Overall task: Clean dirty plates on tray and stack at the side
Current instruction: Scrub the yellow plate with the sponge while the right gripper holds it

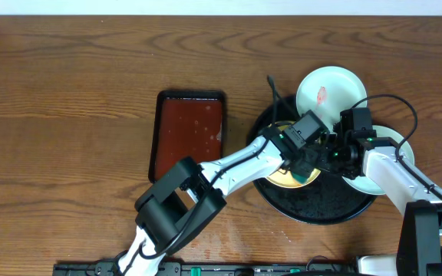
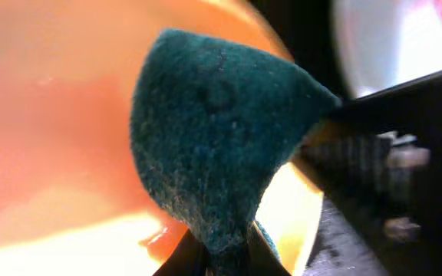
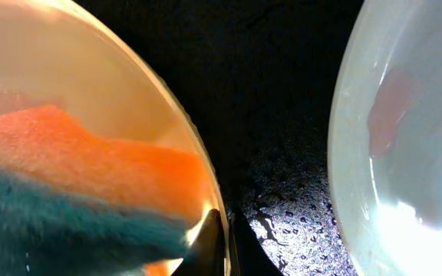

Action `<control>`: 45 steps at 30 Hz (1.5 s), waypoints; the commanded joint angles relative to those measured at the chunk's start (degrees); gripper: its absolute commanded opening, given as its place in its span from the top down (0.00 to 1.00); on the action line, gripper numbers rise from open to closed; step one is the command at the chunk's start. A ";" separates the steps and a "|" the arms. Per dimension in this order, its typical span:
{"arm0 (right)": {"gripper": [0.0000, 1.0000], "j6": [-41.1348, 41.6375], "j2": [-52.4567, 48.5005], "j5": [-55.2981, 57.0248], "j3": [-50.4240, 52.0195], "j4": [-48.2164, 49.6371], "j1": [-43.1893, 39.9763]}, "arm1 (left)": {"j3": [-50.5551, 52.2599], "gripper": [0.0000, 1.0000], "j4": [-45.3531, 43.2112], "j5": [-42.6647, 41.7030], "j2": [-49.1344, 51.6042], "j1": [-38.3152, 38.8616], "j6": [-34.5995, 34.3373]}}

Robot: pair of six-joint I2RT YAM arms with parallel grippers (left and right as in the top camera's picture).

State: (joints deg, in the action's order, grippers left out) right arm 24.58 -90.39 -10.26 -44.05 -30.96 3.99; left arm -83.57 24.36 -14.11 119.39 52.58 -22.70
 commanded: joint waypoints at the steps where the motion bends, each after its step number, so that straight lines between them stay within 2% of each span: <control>1: 0.99 0.26 -0.28 0.83 -0.04 0.35 0.31 | 0.85 0.93 2.75 6.25 1.14 -1.33 -0.48; 13: 0.99 0.22 -0.28 0.79 -0.04 0.07 0.31 | 0.28 0.92 8.55 37.33 4.26 -4.11 3.17; 16: 0.99 0.24 -0.28 0.79 -0.04 0.11 0.31 | -1.49 0.93 10.29 39.50 4.26 -5.16 5.42; 22: 0.99 0.20 -0.28 0.81 -0.04 0.11 0.31 | -3.02 0.93 9.68 39.21 4.26 -7.19 5.49; 25: 0.99 0.20 -0.28 0.81 -0.04 0.13 0.31 | -3.02 0.92 6.97 34.25 4.26 -7.74 4.87; 30: 0.99 0.20 -0.28 0.81 -0.04 0.15 0.31 | -3.02 0.93 -0.26 10.36 4.81 -7.76 3.72; 33: 0.99 0.20 -0.28 0.81 -0.04 0.13 0.31 | -3.02 0.93 -3.80 1.14 6.05 -7.02 -0.02; 35: 0.99 0.20 -0.28 0.81 -0.04 0.13 0.31 | -3.02 0.92 -4.83 -1.38 7.23 -6.14 -1.68; 42: 0.99 0.20 -0.28 0.81 -0.04 0.42 0.31 | -3.37 0.93 -5.79 -3.45 8.98 -4.26 -0.96; 45: 0.99 0.20 -0.28 0.81 -0.04 0.61 0.31 | -4.11 0.93 -6.99 -7.17 8.98 -4.26 -0.96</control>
State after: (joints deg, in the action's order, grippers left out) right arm 25.34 -90.37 -11.44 -44.07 -30.22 3.99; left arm -87.39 17.76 -11.22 124.81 45.52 -22.72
